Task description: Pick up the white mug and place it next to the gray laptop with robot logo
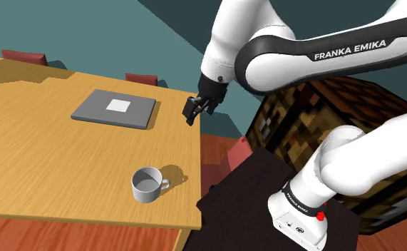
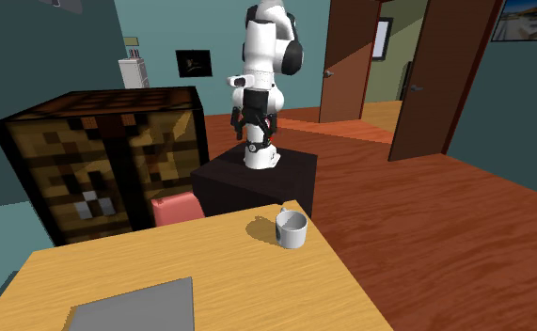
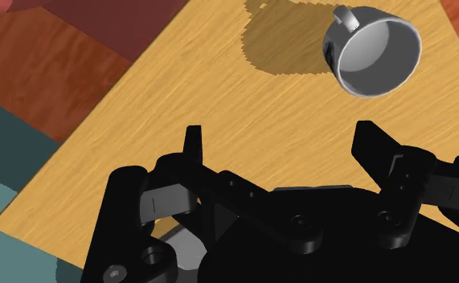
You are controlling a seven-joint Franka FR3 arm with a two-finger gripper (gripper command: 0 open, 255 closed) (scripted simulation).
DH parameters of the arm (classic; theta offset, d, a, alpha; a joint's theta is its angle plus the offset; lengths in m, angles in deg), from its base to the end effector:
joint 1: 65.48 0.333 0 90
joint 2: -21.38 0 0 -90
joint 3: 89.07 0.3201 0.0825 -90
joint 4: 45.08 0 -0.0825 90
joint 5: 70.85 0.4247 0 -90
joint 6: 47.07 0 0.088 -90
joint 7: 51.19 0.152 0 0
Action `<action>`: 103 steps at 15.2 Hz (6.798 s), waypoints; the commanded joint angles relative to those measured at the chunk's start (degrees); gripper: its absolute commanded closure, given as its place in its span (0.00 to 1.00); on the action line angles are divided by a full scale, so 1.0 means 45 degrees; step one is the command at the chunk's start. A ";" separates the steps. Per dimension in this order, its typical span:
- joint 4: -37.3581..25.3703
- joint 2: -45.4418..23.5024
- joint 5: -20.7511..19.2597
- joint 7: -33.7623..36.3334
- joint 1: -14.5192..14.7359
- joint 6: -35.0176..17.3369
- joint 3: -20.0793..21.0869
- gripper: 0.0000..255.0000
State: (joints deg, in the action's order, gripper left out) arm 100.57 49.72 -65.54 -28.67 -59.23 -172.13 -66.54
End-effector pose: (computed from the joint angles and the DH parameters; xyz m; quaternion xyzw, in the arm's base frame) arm 0.3926 0.2110 0.3774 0.9971 0.0131 0.0701 0.0253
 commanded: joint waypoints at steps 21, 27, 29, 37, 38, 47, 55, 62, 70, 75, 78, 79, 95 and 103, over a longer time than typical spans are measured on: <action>-0.4654 -1.1415 -0.7843 0.9276 0.1562 -0.3973 0.2104 0.00; -0.5234 -1.2590 -0.8707 0.9948 0.2214 -0.4370 0.1463 0.00; -0.5313 -1.2891 -0.8968 1.0120 0.2351 -0.4566 0.1254 0.00; -0.5383 -1.3130 -0.9168 1.0252 0.2462 -0.4719 0.1087 0.00; -0.5382 -1.3128 -0.9166 1.0251 0.2461 -0.4717 0.1088 0.00; -0.5382 -1.3129 -0.9167 1.0252 0.2461 -0.4718 0.1088 1.00; -0.5177 -1.2105 -0.8237 0.9554 0.1926 -0.4009 0.1800 1.00; -0.5113 -1.1109 -0.7253 0.8825 0.1438 -0.3251 0.2451 1.00; -0.5220 -1.0019 -0.6119 0.7987 0.0972 -0.2313 0.3065 1.00; -0.5387 -0.9376 -0.5441 0.7481 0.0743 -0.1683 0.3358 1.00; -0.5700 -0.9370 -0.5329 0.7107 0.0571 -0.1416 0.3302 1.00; -0.5959 -0.9568 -0.5422 0.6891 0.0465 -0.1348 0.3174 1.00; -1.1659 -1.3521 -0.6565 0.3797 -0.0367 0.0401 0.1507 1.00; -1.1355 -1.4228 -0.7028 0.4142 -0.0193 -0.0540 0.1197 1.00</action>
State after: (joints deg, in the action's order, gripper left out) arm 49.20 -13.98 -96.90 -10.33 -60.24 -173.98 -61.00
